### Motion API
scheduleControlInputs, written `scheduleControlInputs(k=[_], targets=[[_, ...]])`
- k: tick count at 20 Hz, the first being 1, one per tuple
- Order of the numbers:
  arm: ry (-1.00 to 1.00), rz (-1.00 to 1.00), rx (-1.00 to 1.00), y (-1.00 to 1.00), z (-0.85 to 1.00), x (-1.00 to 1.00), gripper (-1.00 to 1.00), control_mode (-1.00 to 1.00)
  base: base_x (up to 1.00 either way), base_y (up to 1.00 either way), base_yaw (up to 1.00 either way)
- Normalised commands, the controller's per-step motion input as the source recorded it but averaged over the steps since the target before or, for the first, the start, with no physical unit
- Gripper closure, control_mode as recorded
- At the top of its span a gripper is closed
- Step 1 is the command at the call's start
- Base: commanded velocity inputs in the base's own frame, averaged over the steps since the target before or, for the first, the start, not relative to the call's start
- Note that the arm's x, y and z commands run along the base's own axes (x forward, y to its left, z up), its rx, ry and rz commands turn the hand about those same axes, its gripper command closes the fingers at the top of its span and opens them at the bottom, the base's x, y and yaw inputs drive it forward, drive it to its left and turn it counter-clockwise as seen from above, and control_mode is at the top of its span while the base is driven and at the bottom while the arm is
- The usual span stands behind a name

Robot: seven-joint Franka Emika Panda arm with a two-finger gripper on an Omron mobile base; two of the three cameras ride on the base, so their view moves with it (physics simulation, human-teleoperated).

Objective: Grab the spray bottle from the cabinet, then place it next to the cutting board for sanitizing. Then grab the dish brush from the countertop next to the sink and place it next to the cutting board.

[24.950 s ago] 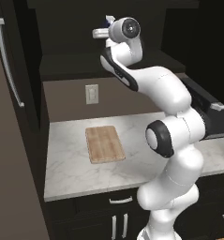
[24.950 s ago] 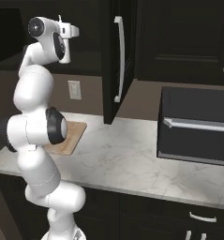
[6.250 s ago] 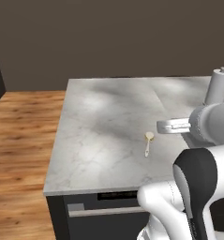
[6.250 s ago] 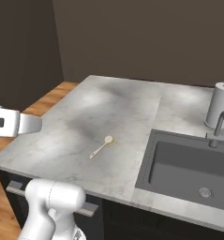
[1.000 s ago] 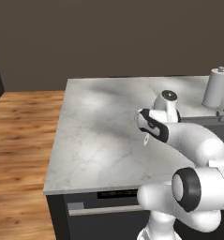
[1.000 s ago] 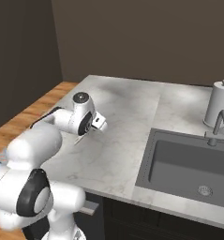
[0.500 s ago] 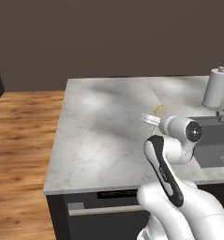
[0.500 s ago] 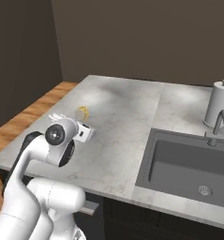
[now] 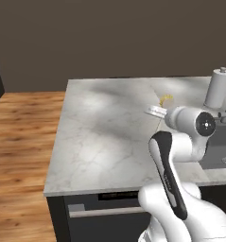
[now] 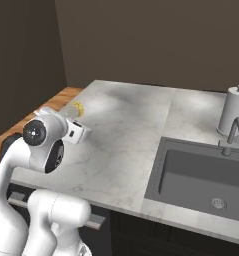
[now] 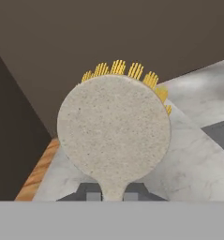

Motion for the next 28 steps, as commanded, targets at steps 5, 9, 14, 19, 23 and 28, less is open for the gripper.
scheduleControlInputs(k=[5, 9, 14, 19, 23, 28], targets=[[0.14, -0.01, 0.00, 0.00, 0.40, -0.54, 1.00, -1.00, 0.00, 0.00, 0.00], [0.00, 0.00, 0.01, 0.08, -0.19, -0.84, 1.00, -1.00, 0.00, 0.00, 0.00], [-0.08, 0.00, 0.04, 0.05, -0.25, -0.72, 1.00, -1.00, 0.00, 0.00, 0.00], [-0.02, 0.00, 0.01, 0.00, -0.04, -0.30, 1.00, 1.00, -0.35, 0.00, 0.00], [0.00, 0.00, 0.00, 0.00, 0.00, 0.00, 1.00, 1.00, -0.54, -0.30, -0.05], [0.00, 0.00, 0.00, 0.00, 0.00, 0.00, 1.00, 1.00, -0.53, -0.78, -0.36]])
